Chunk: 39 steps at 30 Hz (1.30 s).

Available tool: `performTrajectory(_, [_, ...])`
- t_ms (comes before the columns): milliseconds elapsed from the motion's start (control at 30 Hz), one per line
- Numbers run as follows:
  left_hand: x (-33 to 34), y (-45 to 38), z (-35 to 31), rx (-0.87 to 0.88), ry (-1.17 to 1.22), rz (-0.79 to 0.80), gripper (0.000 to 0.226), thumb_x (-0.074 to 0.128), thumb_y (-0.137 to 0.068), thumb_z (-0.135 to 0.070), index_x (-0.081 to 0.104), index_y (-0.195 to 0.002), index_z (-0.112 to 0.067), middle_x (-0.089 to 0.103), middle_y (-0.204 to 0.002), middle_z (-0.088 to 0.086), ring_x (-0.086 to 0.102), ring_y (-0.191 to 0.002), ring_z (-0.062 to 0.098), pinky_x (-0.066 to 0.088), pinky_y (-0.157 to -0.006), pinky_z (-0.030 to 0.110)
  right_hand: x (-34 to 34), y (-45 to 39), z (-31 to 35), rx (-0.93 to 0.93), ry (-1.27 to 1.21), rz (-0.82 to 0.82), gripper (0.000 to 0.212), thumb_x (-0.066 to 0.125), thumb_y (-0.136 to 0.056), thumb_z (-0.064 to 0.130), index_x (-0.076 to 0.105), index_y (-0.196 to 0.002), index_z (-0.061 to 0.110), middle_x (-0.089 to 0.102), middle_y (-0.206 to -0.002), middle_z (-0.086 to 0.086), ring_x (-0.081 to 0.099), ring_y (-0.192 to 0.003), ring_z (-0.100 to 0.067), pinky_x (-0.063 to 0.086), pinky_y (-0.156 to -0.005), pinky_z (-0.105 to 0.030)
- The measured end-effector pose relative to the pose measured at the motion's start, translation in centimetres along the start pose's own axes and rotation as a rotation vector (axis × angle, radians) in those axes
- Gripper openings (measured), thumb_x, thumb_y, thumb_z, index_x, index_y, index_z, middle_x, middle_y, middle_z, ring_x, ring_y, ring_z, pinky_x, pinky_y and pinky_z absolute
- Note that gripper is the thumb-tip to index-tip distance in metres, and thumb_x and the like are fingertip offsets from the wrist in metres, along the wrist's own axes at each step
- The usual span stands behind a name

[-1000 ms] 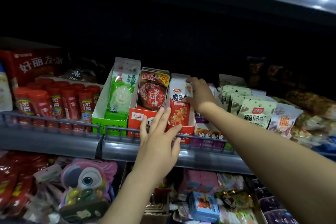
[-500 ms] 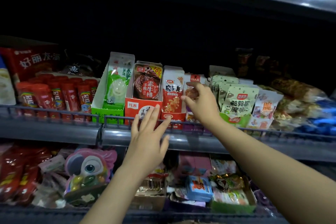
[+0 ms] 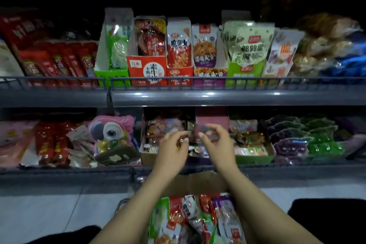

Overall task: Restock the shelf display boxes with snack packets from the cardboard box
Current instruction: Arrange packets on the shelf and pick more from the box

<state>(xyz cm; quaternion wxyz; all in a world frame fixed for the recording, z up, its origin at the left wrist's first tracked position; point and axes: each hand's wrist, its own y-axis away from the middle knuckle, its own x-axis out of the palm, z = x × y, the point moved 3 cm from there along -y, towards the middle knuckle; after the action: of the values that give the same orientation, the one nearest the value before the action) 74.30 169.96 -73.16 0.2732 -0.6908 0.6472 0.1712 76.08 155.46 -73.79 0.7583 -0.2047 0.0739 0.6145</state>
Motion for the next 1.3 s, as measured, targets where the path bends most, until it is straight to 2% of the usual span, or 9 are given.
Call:
performTrajectory(200, [6.7,2.8,5.8,-0.295,0.07,0.104,0.025,0.048,-0.096,-0.023,0.06,-0.118,-0.018,0.056,-0.118,0.0,0.052,-0.089,0.002,0.036,-0.079,0.015,2.4,4.5,-7.9,0.196,0.028,0.073,0.021,0.066,-0.086,0.021,0.059,-0.105,0.023,0.059,-0.085,0.001,0.055,-0.071,-0.005,0.039,-0.06,-0.007])
performTrajectory(400, [11.7,6.3,12.2,-0.527,0.091,0.148,0.023,0.049,-0.096,-0.017,0.063,-0.114,-0.011,0.062,-0.107,0.0,0.055,-0.095,0.01,0.036,-0.075,0.016,4.2,8.6,-16.5,0.436,0.055,0.142,0.015,0.068,-0.084,0.022,0.059,-0.095,0.025,0.062,-0.085,-0.006,0.06,-0.077,-0.018,0.051,-0.074,-0.033])
performTrajectory(500, [13.6,7.4,15.9,-0.649,0.07,0.172,0.018,0.051,-0.094,-0.021,0.066,-0.102,-0.015,0.067,-0.097,0.007,0.063,-0.092,0.027,0.051,-0.077,0.03,5.0,10.8,-20.5,0.574,0.096,0.212,0.013,0.067,-0.084,0.019,0.062,-0.096,0.016,0.064,-0.088,-0.002,0.06,-0.083,-0.018,0.051,-0.079,-0.035])
performTrajectory(600, [15.2,8.0,19.2,-0.72,0.035,0.216,0.016,0.05,-0.093,-0.02,0.066,-0.09,-0.021,0.069,-0.092,0.013,0.065,-0.082,0.031,0.055,-0.075,0.043,5.3,12.4,-23.4,0.661,0.157,0.241,0.015,0.066,-0.086,0.02,0.063,-0.098,0.011,0.065,-0.092,-0.004,0.059,-0.085,-0.02,0.046,-0.072,-0.029])
performTrajectory(733, [16.7,8.9,22.2,-0.741,-0.044,0.298,0.02,0.052,-0.094,-0.02,0.066,-0.105,-0.013,0.067,-0.104,0.01,0.062,-0.096,0.029,0.046,-0.081,0.028,6.2,14.1,-26.7,0.763,0.189,0.378,0.024,0.064,-0.087,0.015,0.064,-0.109,0.006,0.063,-0.101,0.0,0.058,-0.095,-0.016,0.038,-0.071,-0.019])
performTrajectory(833, [17.6,10.5,24.7,-0.784,-0.104,0.356,0.028,0.056,-0.092,-0.024,0.064,-0.11,-0.005,0.063,-0.111,0.015,0.057,-0.108,0.031,0.041,-0.084,0.027,7.2,15.2,-28.5,0.852,0.243,0.528,0.03,0.064,-0.088,0.022,0.062,-0.114,0.009,0.065,-0.116,-0.005,0.06,-0.105,-0.021,0.042,-0.083,-0.022])
performTrajectory(933, [18.2,12.2,25.9,-0.81,-0.183,0.421,0.037,0.056,-0.092,-0.023,0.056,-0.126,-0.009,0.054,-0.127,0.016,0.048,-0.12,0.029,0.035,-0.099,0.027,8.0,16.2,-29.6,0.933,0.242,0.605,0.038,0.065,-0.087,0.024,0.058,-0.123,0.012,0.062,-0.122,-0.005,0.058,-0.109,-0.02,0.043,-0.085,-0.022])
performTrajectory(1133, [19.4,14.0,27.1,-0.876,-0.046,0.358,0.059,0.056,-0.087,0.004,0.044,-0.139,-0.019,0.012,-0.153,0.015,0.041,-0.127,0.036,0.045,-0.099,0.042,8.7,17.4,-30.8,0.999,0.291,0.528,0.033,0.068,-0.084,0.015,0.061,-0.115,0.005,0.065,-0.116,-0.01,0.061,-0.103,-0.022,0.045,-0.088,-0.024])
performTrajectory(1300, [19.7,14.3,27.4,-0.857,-0.018,0.375,0.061,0.062,-0.085,-0.002,0.044,-0.139,-0.024,0.009,-0.154,0.012,0.038,-0.131,0.035,0.043,-0.101,0.042,9.2,17.1,-31.2,1.049,0.283,0.527,0.021,0.067,-0.085,0.019,0.066,-0.101,0.005,0.065,-0.098,-0.003,0.06,-0.094,-0.019,0.042,-0.078,-0.022])
